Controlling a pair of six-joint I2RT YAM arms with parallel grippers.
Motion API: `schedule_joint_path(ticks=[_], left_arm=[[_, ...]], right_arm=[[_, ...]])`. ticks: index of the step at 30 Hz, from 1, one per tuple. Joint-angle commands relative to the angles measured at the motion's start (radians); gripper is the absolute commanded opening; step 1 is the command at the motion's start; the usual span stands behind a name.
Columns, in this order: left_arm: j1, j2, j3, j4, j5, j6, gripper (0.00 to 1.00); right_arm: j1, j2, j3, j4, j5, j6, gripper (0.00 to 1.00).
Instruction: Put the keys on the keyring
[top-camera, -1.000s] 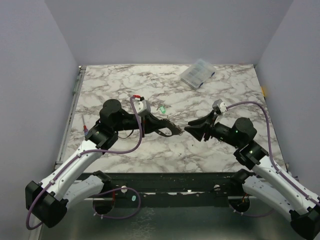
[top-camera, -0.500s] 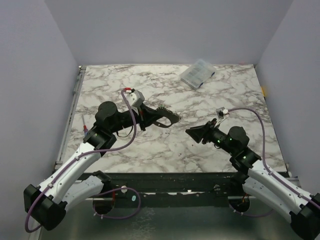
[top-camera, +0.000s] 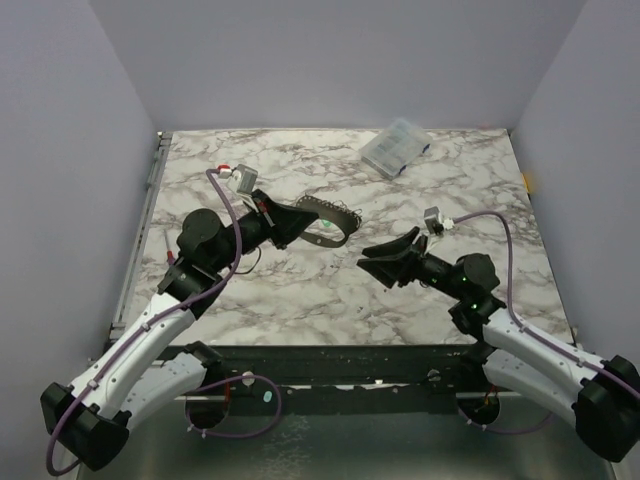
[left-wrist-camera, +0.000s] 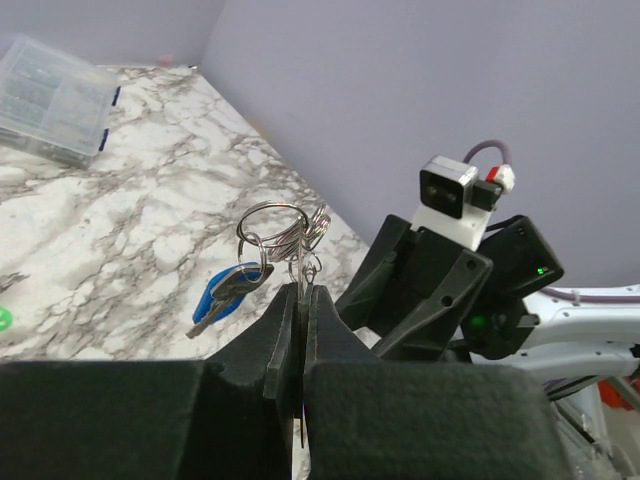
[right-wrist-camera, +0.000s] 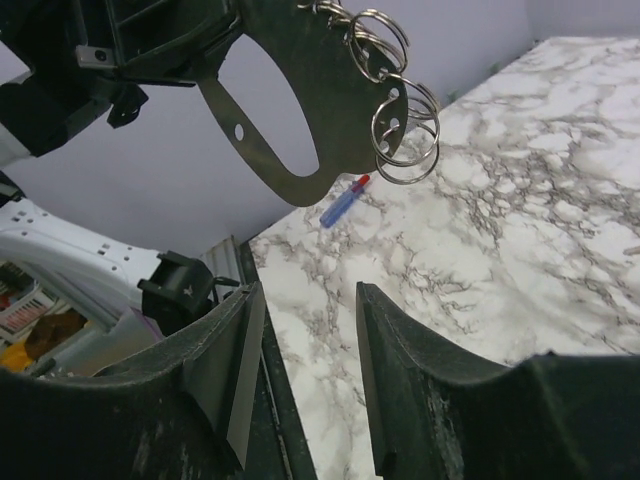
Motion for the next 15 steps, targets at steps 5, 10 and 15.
schedule_joint_path(ticks=[5,10,15], left_arm=[[0.003,-0.051,0.047,0.055,0.033,-0.108,0.0],[0.003,-0.064,0.06,0.066,0.053,-0.13,0.0],[0.003,-0.072,0.052,0.078,0.071,-0.14,0.0]], right_arm=[[-0.056,0.124,0.043,0.33,-0.276,0.077,0.54],[-0.193,0.249,0.035,0.712,-0.44,0.345,0.55],[-0.244,0.355,0.07,0.937,-0.513,0.5,0.54]])
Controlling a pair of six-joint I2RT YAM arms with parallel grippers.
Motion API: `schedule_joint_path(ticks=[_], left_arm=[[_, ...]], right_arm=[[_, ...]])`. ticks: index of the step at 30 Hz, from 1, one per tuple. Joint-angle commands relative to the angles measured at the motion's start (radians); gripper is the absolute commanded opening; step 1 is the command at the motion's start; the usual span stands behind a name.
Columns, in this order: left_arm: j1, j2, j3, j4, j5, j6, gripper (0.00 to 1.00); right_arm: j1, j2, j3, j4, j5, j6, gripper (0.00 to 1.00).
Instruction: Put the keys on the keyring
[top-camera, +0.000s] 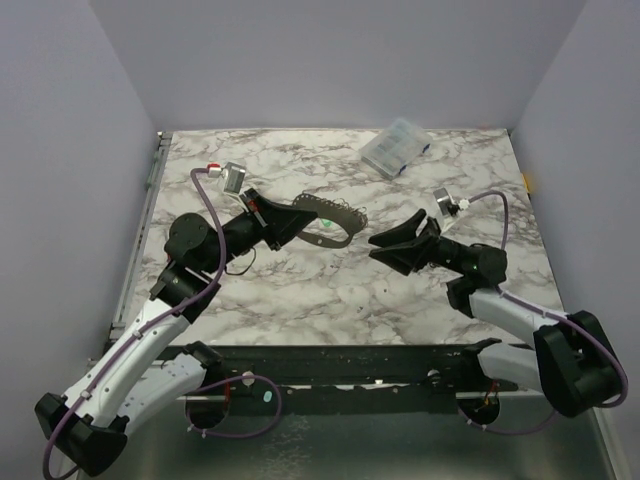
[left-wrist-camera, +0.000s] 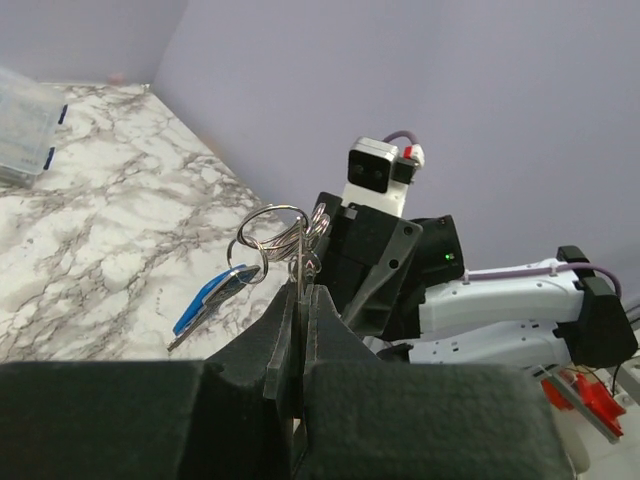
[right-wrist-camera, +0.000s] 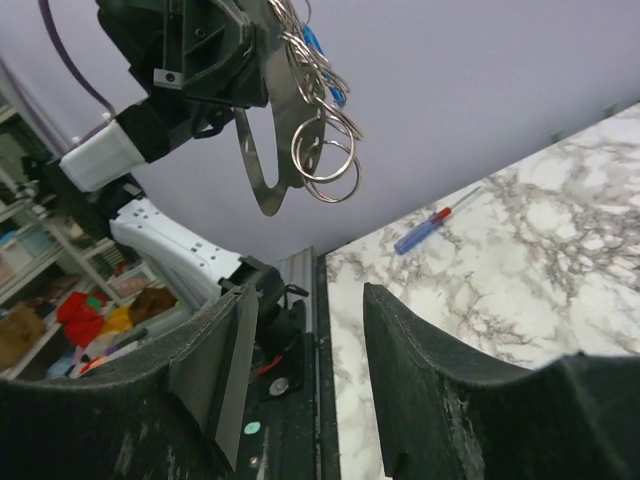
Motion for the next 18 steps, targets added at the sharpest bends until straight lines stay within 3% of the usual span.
schedule_joint_path(ticks=[1,18], left_arm=[[0.002,-0.023,0.026,0.063,0.048,-0.037,0.0],[0.003,-0.031,-0.002,0.152,0.108,-0.084,0.0]], right_arm=[[-0.018,0.066,0.051,0.34,-0.129,0.186,0.54],[-0.018,0.09,0.141,0.362,-0.12,0.196,0.39]])
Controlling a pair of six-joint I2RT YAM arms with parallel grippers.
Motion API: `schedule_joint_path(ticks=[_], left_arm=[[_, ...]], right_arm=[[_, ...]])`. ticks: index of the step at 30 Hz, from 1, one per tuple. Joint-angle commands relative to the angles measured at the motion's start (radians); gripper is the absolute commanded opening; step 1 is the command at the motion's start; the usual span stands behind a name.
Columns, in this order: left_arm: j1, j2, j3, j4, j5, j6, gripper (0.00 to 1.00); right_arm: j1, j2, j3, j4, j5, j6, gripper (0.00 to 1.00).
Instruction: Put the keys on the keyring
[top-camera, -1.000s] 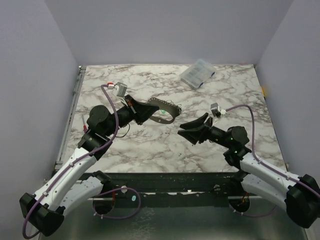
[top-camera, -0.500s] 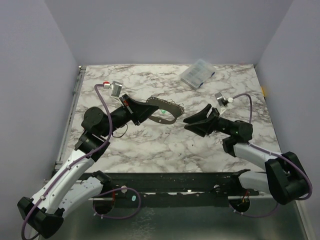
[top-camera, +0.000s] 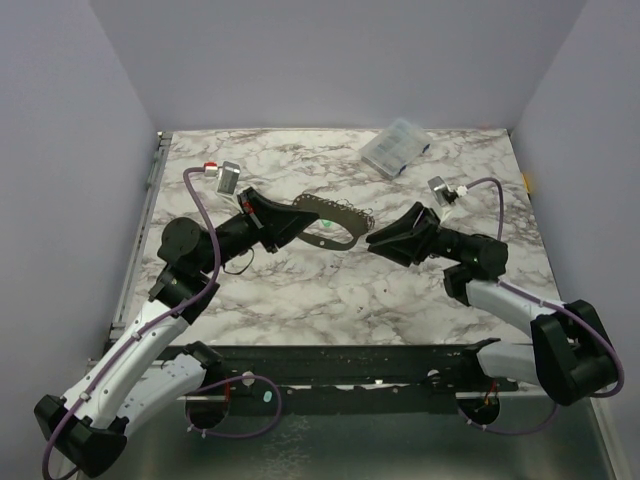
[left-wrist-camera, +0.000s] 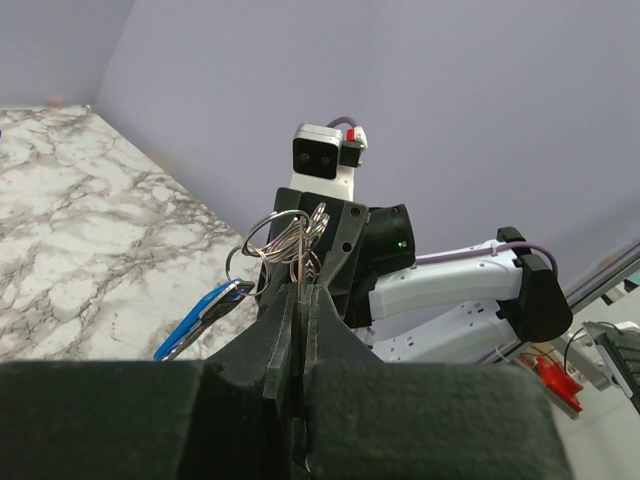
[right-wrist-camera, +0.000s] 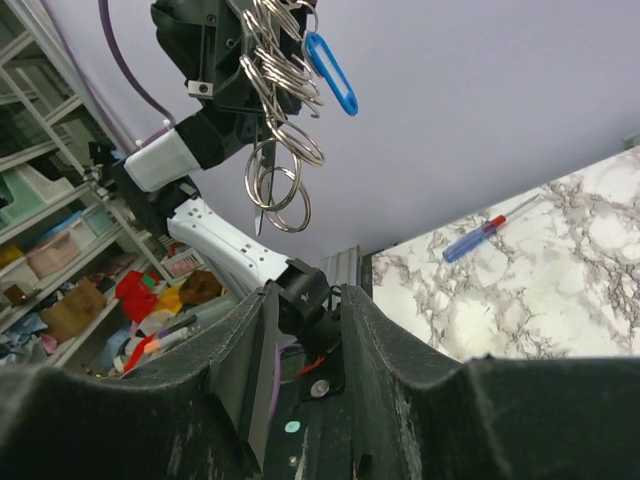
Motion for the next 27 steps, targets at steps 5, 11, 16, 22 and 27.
schedule_joint_path(ticks=[5,11,16,22,27], left_arm=[[0.003,-0.026,-0.009,0.055,0.037,-0.024,0.0],[0.003,-0.031,-0.02,0.066,0.042,-0.032,0.0],[0.003,-0.032,-0.025,0.072,0.044,-0.036,0.0],[0.003,-0.033,-0.031,0.081,0.038,-0.04,0.0],[0.003,-0.033,-0.037,0.085,0.036,-0.038,0.0]], right_arm=[[-0.006,-0.016,0.058,0.246,-0.035,0.006,0.39],[-0.006,-0.041,0.09,0.231,-0.043,0.006,0.41],[-0.006,-0.037,0.113,0.243,-0.046,0.02,0.41],[-0.006,-0.034,0.114,0.247,-0.045,0.027,0.36],[-0.006,-0.035,0.11,0.249,-0.04,0.027,0.24]])
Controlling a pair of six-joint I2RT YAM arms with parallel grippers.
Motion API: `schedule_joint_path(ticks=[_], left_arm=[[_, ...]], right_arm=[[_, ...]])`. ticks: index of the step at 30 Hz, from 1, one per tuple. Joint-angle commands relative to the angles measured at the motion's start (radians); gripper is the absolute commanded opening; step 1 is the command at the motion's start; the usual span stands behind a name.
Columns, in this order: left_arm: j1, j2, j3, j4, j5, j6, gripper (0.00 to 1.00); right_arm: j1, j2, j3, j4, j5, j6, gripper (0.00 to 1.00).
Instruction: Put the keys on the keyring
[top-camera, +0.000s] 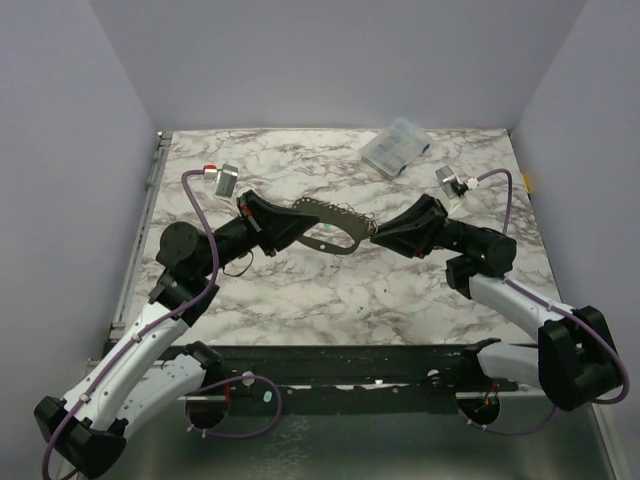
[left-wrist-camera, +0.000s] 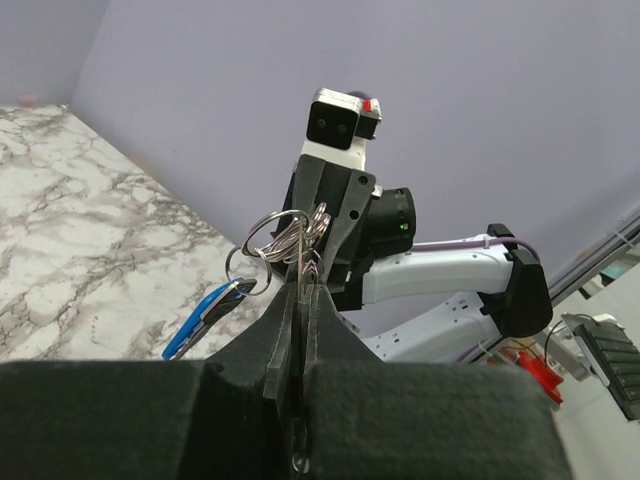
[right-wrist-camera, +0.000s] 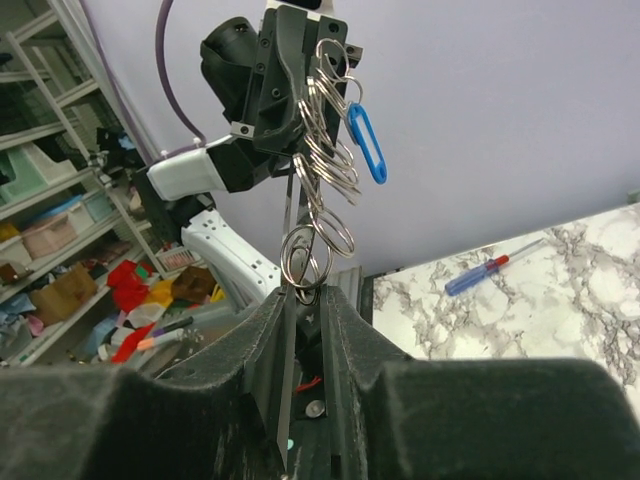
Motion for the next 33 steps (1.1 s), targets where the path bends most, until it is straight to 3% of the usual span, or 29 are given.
schedule_joint_path(ticks=[1,9,13,21,33], left_arm=[[0.003,-0.018,-0.015,0.045,0.012,-0.004,0.0],[0.003,-0.024,-0.026,0.045,0.012,0.01,0.0],[0.003,-0.028,-0.033,0.036,0.013,0.04,0.0],[0.003,-0.032,-0.012,-0.085,0.0,0.199,0.05],[0.003,0.001,0.034,-0.181,0.116,0.391,0.06]], right_arm=[[-0.006,-0.006,0.012,0.246,-0.022,0.005,0.21],[-0.006,-0.03,-0.002,0.21,0.0,-0.023,0.01],[-0.006,-0.065,-0.02,0.145,0.015,-0.056,0.01],[-0.006,-0.251,-0.039,-0.375,0.059,-0.275,0.01],[-0.006,-0.363,0.031,-0.83,0.001,-0.439,0.01]])
